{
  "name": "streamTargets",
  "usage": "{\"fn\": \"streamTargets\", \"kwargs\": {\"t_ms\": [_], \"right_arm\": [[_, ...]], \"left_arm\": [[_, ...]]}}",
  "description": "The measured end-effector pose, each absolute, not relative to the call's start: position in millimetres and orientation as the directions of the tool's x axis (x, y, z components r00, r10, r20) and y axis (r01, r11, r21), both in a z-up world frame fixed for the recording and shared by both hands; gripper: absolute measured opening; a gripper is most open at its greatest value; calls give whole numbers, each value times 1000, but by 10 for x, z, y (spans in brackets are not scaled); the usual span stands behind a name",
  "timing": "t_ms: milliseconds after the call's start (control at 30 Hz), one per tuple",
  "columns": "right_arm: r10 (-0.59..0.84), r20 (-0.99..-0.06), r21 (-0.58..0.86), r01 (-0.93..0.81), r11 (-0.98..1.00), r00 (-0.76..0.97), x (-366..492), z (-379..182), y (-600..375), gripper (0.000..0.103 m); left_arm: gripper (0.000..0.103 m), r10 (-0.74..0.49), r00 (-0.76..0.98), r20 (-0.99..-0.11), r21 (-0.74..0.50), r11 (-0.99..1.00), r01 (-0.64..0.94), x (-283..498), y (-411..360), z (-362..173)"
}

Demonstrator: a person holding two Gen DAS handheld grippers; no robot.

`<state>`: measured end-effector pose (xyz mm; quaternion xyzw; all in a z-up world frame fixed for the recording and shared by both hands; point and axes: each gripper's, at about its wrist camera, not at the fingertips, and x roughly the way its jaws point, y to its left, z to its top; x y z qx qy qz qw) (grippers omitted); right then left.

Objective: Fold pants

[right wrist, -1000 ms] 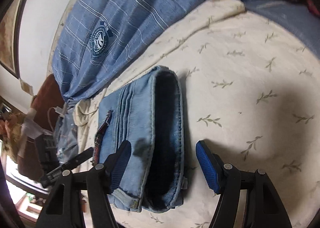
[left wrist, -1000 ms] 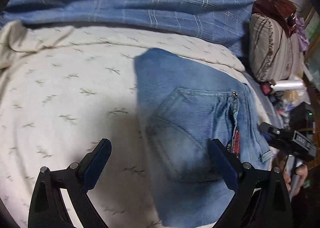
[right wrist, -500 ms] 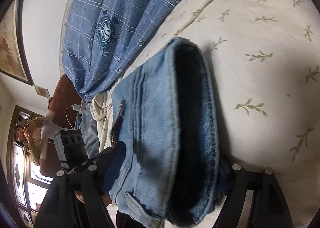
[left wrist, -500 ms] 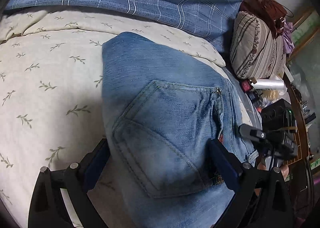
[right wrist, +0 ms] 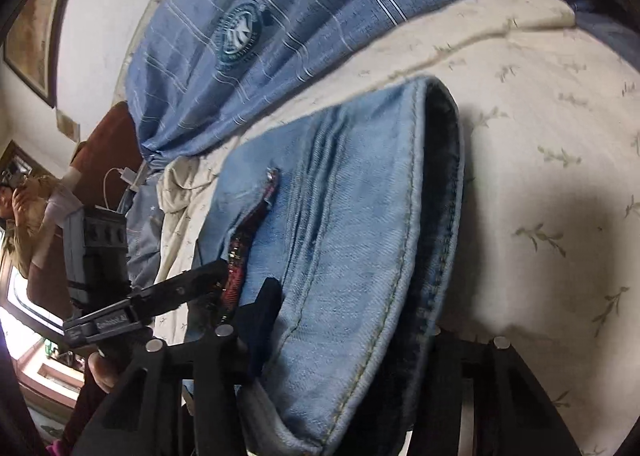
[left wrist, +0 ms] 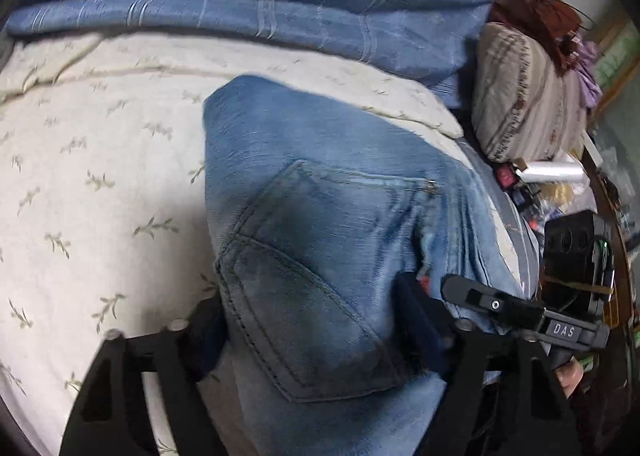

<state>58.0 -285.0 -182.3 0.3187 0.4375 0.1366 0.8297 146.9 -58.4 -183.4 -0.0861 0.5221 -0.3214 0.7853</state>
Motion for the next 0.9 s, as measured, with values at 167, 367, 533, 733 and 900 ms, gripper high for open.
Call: {"fn": "streamTargets", "kwargs": {"t_ms": [167, 367, 533, 733, 900], "right_arm": [[505, -626, 663, 64, 746, 594, 547, -1834, -2865, 51], [413, -618, 579, 32, 815, 669, 468, -1672, -2709, 48], [355, -578, 519, -5, 855, 734, 410, -1478, -2619, 46], [310, -491, 472, -50, 880, 814, 368, -1197, -2497, 46], [341, -415, 498, -103, 861, 844, 476, -1020, -2397, 46]], "left_arm": [[86, -621, 231, -749, -522, 768, 371, 1522, -565, -1875], [54, -607, 279, -744, -484, 778, 401, 1445, -630, -1714], [46, -616, 324, -718, -467, 772, 432, 1380, -547, -1512], [46, -610, 395, -687, -431, 780, 453, 1351, -438, -1165], [46, -589, 466, -660, -389, 799, 458, 1368, -296, -869]]}}
